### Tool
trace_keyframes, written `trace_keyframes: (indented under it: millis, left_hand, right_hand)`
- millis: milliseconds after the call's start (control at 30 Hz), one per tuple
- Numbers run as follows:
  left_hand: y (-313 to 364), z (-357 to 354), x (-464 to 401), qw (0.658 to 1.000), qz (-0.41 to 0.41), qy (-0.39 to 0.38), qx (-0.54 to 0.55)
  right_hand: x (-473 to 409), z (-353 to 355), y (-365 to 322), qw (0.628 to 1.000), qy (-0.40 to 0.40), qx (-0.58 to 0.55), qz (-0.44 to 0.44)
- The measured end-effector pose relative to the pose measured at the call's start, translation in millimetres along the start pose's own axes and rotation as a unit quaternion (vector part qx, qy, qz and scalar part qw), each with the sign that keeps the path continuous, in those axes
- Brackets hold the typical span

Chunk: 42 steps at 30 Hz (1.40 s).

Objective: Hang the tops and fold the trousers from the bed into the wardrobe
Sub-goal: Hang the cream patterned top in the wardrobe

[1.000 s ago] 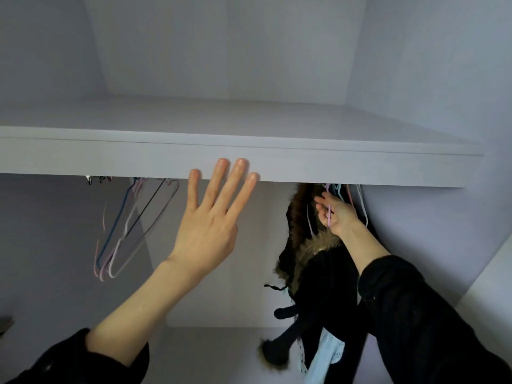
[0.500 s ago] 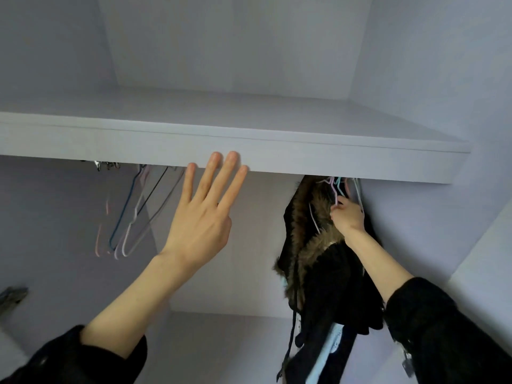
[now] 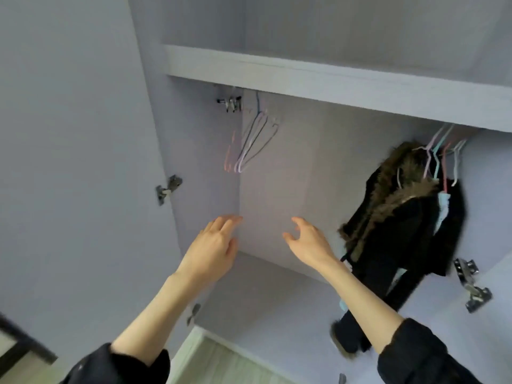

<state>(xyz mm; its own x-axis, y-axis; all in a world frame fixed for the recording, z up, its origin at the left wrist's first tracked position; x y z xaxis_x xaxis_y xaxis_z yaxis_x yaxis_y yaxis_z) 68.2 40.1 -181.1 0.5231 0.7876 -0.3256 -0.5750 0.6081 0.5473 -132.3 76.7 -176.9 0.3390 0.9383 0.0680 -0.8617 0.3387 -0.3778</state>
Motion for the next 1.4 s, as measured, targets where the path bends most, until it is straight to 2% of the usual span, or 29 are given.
trace_keyframes:
  millis: [133, 267, 467, 533, 567, 733, 867, 1000, 1133, 1167, 1367, 1400]
  left_hand:
    - [-45.1, 44.9, 116.7, 0.992, 0.119, 0.049, 0.006]
    - [-85.4, 94.7, 236.5, 0.967, 0.23, 0.107, -0.01]
    - [-139.9, 190.0, 411.1, 0.888, 0.399, 0.225, -0.034]
    - [-157.6, 226.6, 474.3, 0.844, 0.454, 0.283, -0.044]
    - [-161.1, 233.0, 479.9, 0.838, 0.458, 0.293, -0.04]
    - [-200.8, 285.7, 576.3, 0.744, 0.555, 0.369, -0.042]
    - [-224.2, 326.1, 642.8, 0.637, 0.626, 0.446, -0.048]
    - [-235.9, 347.9, 688.1, 0.537, 0.671, 0.509, -0.045]
    - [-242.1, 352.9, 723.1, 0.458, 0.702, 0.544, -0.036]
    - [-244.8, 356.3, 739.3, 0.432, 0.706, 0.56, -0.034]
    - [-268.4, 391.8, 833.3, 0.303, 0.696, 0.648, -0.054]
    - [-272.5, 393.1, 832.8, 0.302, 0.695, 0.65, -0.05]
  right_hand:
    - [72.0, -74.2, -88.7, 0.986, -0.107, 0.009, 0.127]
    - [137.9, -135.0, -183.8, 0.942, -0.193, 0.031, 0.273]
    - [230.0, -206.8, -333.6, 0.842, -0.292, 0.03, 0.452]
    - [261.4, -240.7, -396.3, 0.801, -0.327, 0.024, 0.501]
    - [262.8, -241.3, -405.8, 0.8, -0.325, 0.008, 0.505]
    - [312.3, -305.3, -532.5, 0.717, -0.384, -0.014, 0.582]
    - [353.0, -350.0, -636.4, 0.637, -0.433, 0.009, 0.638]
    - [382.4, -379.4, -716.7, 0.575, -0.453, 0.011, 0.682]
    - [428.8, -409.0, -775.5, 0.503, -0.472, 0.029, 0.723]
    - [449.0, -421.6, -791.7, 0.475, -0.484, 0.041, 0.734]
    - [564.9, -480.0, -871.8, 0.352, -0.515, 0.082, 0.777]
    - [569.0, -480.6, -875.6, 0.346, -0.511, 0.083, 0.782]
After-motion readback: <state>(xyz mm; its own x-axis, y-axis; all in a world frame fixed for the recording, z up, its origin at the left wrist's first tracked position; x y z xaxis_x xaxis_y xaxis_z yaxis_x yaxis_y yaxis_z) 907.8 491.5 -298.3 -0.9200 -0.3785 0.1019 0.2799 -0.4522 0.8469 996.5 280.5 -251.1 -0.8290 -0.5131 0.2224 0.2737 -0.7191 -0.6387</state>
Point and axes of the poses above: each hand's wrist, its own x-axis away from the middle knuckle, its own z-axis out of the back of the hand, y = z × x, the point moved 3 cm from there along -x, towards the middle knuckle, and after that the axes turned 11 degrees about x, right-handed, at the moved point
